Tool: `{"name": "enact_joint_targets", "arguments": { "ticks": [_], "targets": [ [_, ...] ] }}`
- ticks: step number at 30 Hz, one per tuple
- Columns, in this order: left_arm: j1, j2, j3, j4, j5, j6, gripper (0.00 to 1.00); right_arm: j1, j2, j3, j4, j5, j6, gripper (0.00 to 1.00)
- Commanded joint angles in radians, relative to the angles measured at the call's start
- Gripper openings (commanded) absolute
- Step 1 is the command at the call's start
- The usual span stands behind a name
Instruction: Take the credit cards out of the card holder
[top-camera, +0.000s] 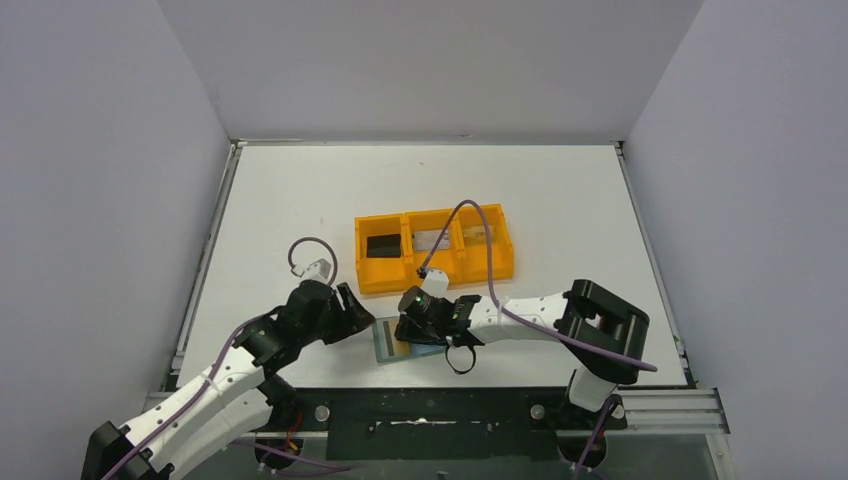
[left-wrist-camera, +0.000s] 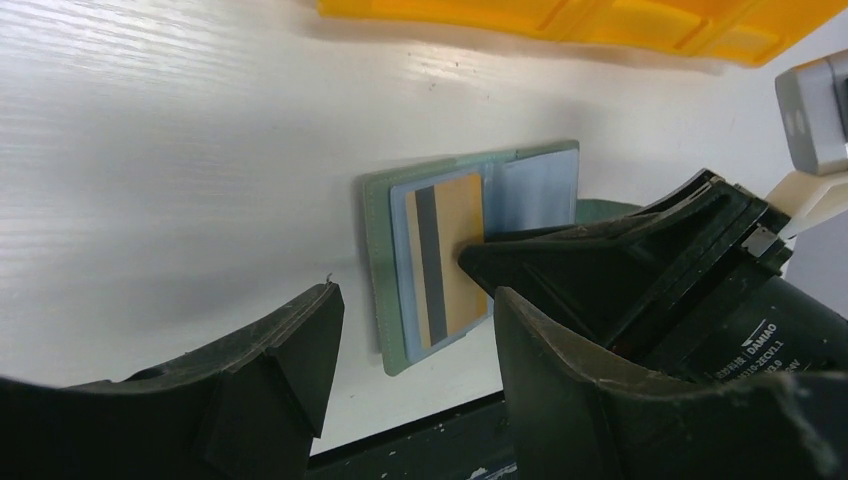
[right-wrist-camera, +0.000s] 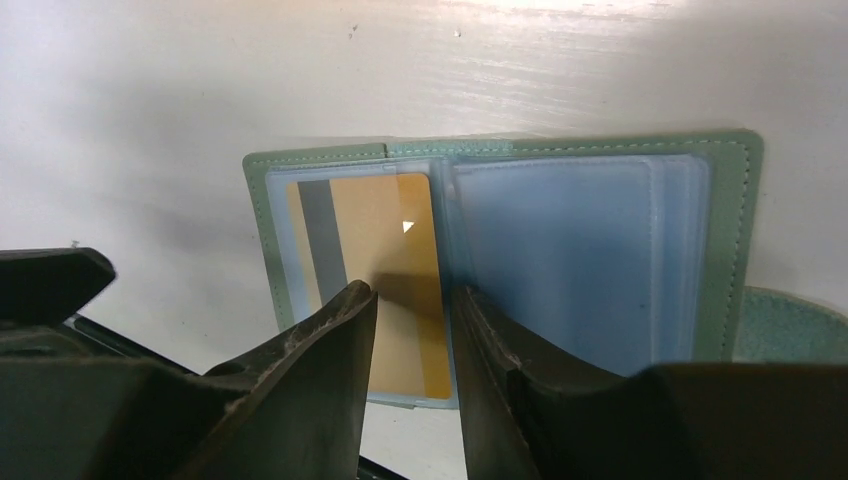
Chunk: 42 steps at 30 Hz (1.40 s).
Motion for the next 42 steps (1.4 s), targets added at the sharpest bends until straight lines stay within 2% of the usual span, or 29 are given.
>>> {"name": "enact_joint_targets", "arguments": {
  "ticks": [1, 7, 10, 16, 21, 33, 42],
  "targets": [
    [0.004, 0.071, 0.039, 0.149, 0.129, 0.066, 0.56, -0.008, -0.018, -0.048, -0.04, 0.045, 0.037, 0.36],
    [0.003, 0.157, 0.008, 0.297, 0.284, 0.074, 0.46, -0.022, -0.028, -0.112, 0.073, -0.019, 0.064, 0.34],
    [0.001, 0.208, 0.01, 0.316, 0.31, 0.082, 0.41, -0.028, -0.038, -0.143, 0.111, -0.03, 0.082, 0.31],
    [-0.009, 0.297, 0.002, 0.342, 0.351, 0.091, 0.39, -0.046, -0.068, -0.201, 0.167, -0.048, 0.111, 0.3],
    [-0.02, 0.351, -0.023, 0.345, 0.341, 0.084, 0.38, -0.047, -0.077, -0.177, 0.125, -0.03, 0.084, 0.3],
    [-0.042, 0.402, -0.087, 0.381, 0.294, 0.051, 0.31, -0.046, -0.032, -0.167, 0.178, -0.091, 0.076, 0.26],
    [-0.058, 0.434, -0.094, 0.376, 0.26, 0.045, 0.22, -0.05, -0.047, -0.176, 0.216, -0.108, 0.079, 0.11]
  ]
}}
